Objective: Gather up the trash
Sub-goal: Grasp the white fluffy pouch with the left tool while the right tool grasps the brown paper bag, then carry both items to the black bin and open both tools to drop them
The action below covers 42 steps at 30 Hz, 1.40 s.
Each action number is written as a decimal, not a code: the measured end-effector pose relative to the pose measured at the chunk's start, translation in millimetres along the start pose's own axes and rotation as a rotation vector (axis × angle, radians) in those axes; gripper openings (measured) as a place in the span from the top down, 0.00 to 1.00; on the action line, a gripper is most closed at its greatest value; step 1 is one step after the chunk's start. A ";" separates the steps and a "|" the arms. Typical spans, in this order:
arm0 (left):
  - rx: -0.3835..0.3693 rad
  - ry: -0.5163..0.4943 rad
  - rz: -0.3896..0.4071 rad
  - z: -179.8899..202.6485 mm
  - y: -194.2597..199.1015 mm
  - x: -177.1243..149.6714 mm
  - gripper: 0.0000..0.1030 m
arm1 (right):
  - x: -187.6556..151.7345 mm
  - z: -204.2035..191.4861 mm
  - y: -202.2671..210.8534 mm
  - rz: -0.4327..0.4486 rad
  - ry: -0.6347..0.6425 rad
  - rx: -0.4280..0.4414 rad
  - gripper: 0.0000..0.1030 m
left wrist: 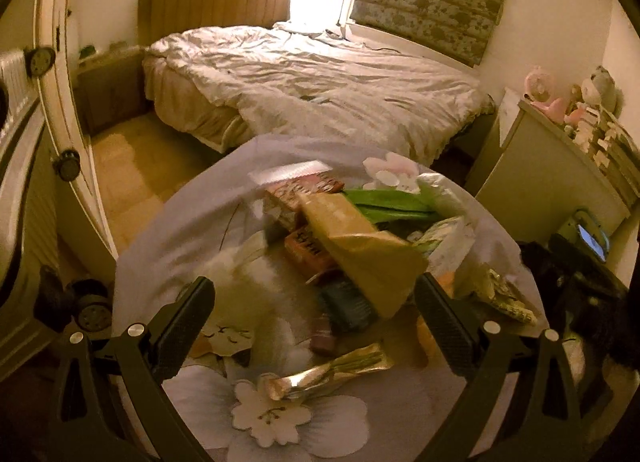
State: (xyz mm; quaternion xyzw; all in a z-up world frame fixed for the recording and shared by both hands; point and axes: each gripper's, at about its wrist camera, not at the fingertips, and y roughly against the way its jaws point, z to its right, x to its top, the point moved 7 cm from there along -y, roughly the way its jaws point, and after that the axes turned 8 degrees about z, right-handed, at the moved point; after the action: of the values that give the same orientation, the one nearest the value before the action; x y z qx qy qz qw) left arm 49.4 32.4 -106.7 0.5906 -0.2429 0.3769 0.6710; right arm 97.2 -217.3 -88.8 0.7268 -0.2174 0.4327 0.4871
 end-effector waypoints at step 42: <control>-0.215 0.057 -0.011 -8.3 -24.6 16.3 0.64 | 4.4 -4.5 -35.1 -0.129 -0.188 0.273 0.58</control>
State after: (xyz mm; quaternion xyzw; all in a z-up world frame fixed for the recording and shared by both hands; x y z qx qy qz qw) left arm 77.7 43.5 -110.7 0.5055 -0.2595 0.3615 0.7392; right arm 123.6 -197.7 -102.7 0.8357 -0.1543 0.3564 0.3882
